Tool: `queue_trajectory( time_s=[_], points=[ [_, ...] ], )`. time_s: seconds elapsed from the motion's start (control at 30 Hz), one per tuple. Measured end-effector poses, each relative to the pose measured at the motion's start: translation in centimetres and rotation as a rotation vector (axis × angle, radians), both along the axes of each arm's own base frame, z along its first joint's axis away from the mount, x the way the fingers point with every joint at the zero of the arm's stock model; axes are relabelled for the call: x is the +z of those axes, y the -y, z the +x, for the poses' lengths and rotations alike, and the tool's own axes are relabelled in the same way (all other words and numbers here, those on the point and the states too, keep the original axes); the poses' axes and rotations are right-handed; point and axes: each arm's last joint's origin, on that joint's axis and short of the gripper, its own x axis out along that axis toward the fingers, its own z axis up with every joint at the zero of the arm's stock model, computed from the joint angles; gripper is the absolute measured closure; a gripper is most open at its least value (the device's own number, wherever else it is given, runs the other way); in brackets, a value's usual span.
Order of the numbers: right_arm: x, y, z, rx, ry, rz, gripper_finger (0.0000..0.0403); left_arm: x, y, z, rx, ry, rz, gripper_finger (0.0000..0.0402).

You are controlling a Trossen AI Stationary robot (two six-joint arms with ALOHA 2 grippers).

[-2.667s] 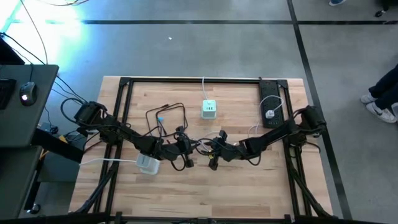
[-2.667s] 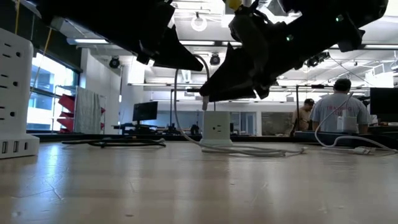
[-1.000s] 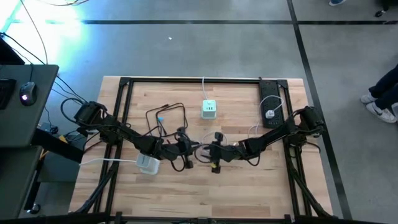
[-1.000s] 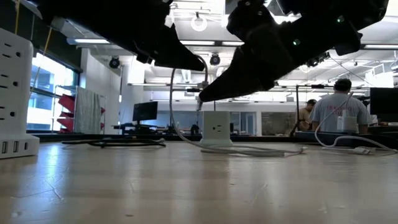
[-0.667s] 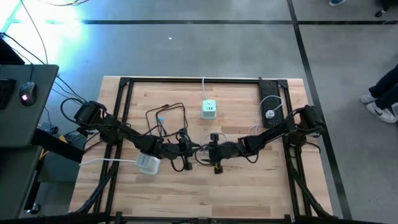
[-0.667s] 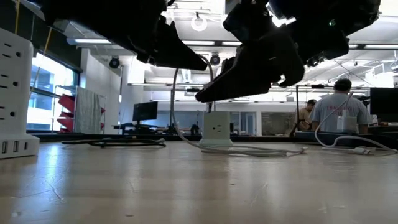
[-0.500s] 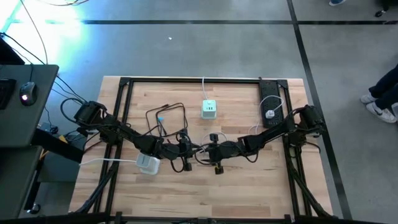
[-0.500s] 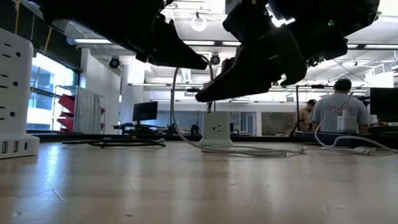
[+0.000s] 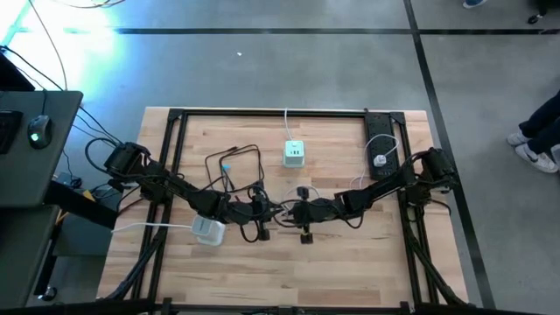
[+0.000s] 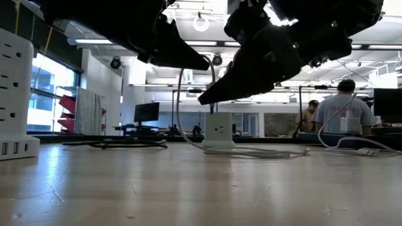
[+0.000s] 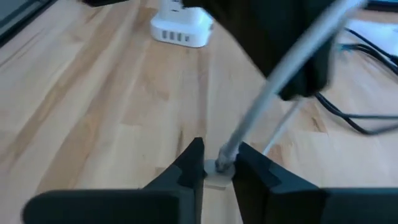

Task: Insert USB
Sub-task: Insert the white charger cable into the light green outlet extension

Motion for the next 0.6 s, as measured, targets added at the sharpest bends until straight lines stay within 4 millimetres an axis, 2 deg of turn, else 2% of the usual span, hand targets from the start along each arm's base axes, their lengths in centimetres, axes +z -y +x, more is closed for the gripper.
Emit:
queue_trajectory(
  time_s=[0.27, 0.4, 0.5, 0.6],
  points=[
    [0.0, 0.4, -0.2, -0.147, -0.008, 0.001, 0.0371, 0.0, 0.0, 0.0, 0.006, 0.001, 0.006, 0.0402],
    [1.4, 1.0, -0.8, -0.159, -0.008, -0.068, 0.0371, 0.6, 0.5, -0.3, -0.015, 0.012, 0.018, 0.0399],
    [3.0, 2.3, -1.9, -0.151, 0.000, -0.121, 0.0371, 1.4, 0.9, -0.9, -0.022, 0.020, 0.033, 0.0391],
    [4.4, 4.7, -3.8, -0.119, 0.032, -0.149, 0.0371, 2.3, 1.1, -1.8, 0.020, 0.007, 0.063, 0.0381]
  ],
)
